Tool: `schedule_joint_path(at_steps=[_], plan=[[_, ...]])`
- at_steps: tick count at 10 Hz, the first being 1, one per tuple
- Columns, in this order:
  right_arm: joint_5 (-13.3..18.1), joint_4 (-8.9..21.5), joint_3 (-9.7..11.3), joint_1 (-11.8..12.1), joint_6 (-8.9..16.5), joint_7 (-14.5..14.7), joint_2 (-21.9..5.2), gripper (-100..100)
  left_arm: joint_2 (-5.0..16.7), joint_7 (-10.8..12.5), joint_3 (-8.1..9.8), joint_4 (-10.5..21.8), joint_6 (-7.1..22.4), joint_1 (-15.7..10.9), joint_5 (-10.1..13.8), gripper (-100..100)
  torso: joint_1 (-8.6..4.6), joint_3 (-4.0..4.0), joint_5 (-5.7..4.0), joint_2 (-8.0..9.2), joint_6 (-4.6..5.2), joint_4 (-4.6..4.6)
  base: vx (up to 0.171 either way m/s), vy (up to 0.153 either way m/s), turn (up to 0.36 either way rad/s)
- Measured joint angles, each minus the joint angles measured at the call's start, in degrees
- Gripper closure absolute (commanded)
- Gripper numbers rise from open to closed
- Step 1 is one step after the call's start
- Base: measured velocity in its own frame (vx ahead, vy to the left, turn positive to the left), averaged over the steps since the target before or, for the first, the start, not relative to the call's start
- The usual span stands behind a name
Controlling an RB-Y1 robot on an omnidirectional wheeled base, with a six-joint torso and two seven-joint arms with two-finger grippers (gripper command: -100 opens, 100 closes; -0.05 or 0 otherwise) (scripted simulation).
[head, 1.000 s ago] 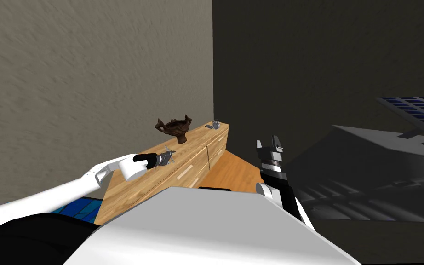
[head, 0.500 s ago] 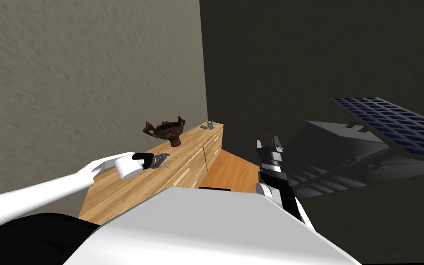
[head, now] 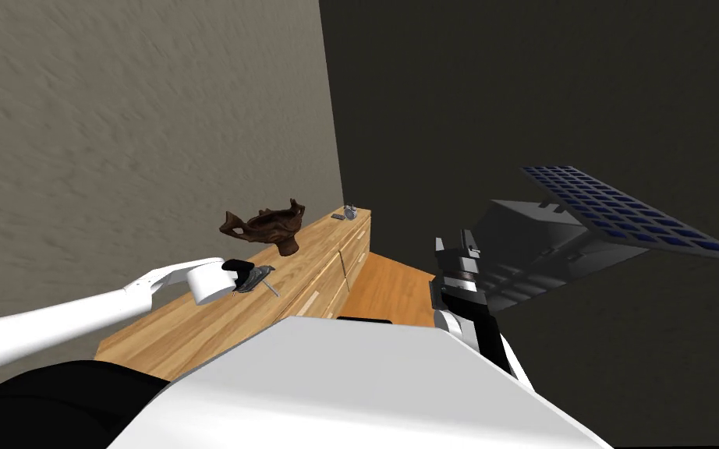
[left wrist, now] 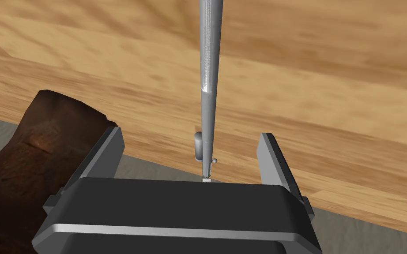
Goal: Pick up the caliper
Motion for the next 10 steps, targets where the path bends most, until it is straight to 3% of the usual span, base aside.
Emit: schedule_joint_path(at_steps=[1,2,3,7,10], plan=[[0.0,0.0,0.0,0.0,0.0,0.0,0.0,0,0.0,-0.3,-0.16,0.2,0.3,-0.1,0.0,0,-0.09,0.01,-0.01,0.01,-0.07,0.01,0.000,0.006,0.010],[0.0,0.0,0.0,0.0,0.0,0.0,0.0,0,0.0,-0.2,-0.14,0.2,0.2,-0.1,0.0,-100,-0.17,0.02,-0.04,0.02,-0.06,0.01,-0.056,-0.005,-0.243],[0.0,0.0,0.0,0.0,0.0,0.0,0.0,0,-1.0,-0.9,-1.07,2.0,0.6,-1.7,0.5,-100,-0.22,0.08,-0.04,0.16,0.01,0.03,-0.110,0.002,-0.388],[0.0,0.0,0.0,0.0,0.0,0.0,0.0,0,-2.1,-0.9,-0.44,6.5,0.2,-1.1,1.9,-100,-0.17,0.25,-0.04,0.42,-0.04,0.11,-0.109,0.011,-0.198],[0.0,0.0,0.0,0.0,0.0,0.0,0.0,0,-4.2,-1.5,-1.23,10.6,0.0,-2.2,2.3,-100,-0.19,0.21,-0.04,0.35,-0.05,0.09,-0.084,-0.005,-0.212]])
